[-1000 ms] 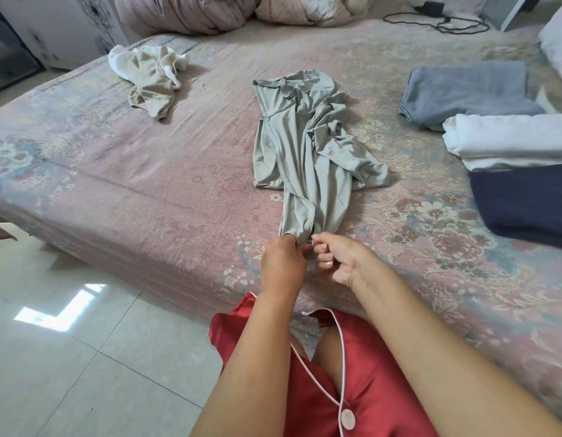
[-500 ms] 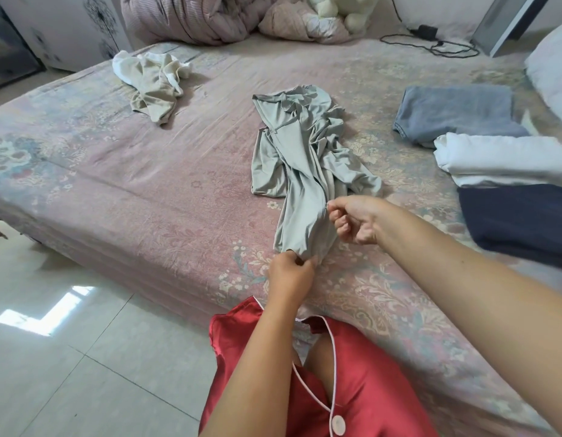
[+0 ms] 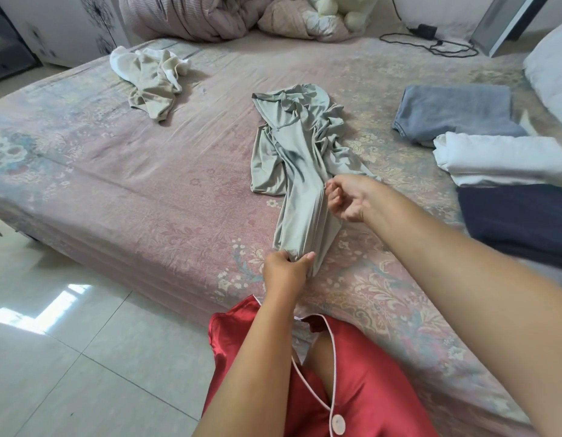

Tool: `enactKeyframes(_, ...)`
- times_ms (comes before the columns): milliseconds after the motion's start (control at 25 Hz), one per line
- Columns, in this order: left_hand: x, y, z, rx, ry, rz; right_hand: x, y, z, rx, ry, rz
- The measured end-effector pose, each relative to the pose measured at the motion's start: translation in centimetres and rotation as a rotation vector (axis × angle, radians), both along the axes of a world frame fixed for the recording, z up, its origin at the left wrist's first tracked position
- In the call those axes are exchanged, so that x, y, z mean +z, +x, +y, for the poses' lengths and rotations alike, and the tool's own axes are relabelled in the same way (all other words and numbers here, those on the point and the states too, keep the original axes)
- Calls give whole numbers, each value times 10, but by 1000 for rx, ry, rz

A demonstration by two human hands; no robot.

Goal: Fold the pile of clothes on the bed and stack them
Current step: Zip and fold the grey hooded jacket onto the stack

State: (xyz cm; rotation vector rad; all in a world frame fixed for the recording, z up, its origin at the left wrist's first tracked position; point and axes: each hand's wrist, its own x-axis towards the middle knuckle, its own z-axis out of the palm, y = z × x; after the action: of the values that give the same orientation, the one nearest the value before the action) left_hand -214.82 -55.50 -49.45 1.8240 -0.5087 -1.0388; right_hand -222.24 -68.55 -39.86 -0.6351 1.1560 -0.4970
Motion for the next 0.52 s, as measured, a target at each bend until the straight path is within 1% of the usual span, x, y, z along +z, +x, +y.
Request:
enactKeyframes(40, 1, 0, 3, -13, 24, -15, 2, 2, -3, -17, -12, -1)
enactKeyframes(80, 2, 0, 5, -16, 29, -84, 1, 3, -3, -2, -32, 25)
enactKeyframes(120, 7, -2, 8, -3, 54, -220, -2, 4, -1, 37, -54, 66)
enactKeyframes(200, 12, -1, -1, 77, 84, -579, -12, 4, 6, 117, -84, 123)
enactKeyframes(240, 13, 1, -11, 88, 9, -749, -17, 4, 9, 139, -93, 137)
enactKeyframes(280, 19, 1, -23, 76, -113, -887, -20, 3, 10, 152, -99, 145)
enactKeyframes(320, 24, 2, -35, 52, -227, -1013, -21, 2, 12, 159, -103, 154)
enactKeyframes(360, 24, 4, -47, 35, -264, -1099, -21, 0, 12, 160, -104, 164)
enactKeyframes(480, 28, 6, -67, -159, -202, -1085, -20, -5, 14, 156, -107, 185)
enactKeyframes(520, 28, 6, -68, -215, -151, -1039, -21, -7, 14, 152, -106, 188)
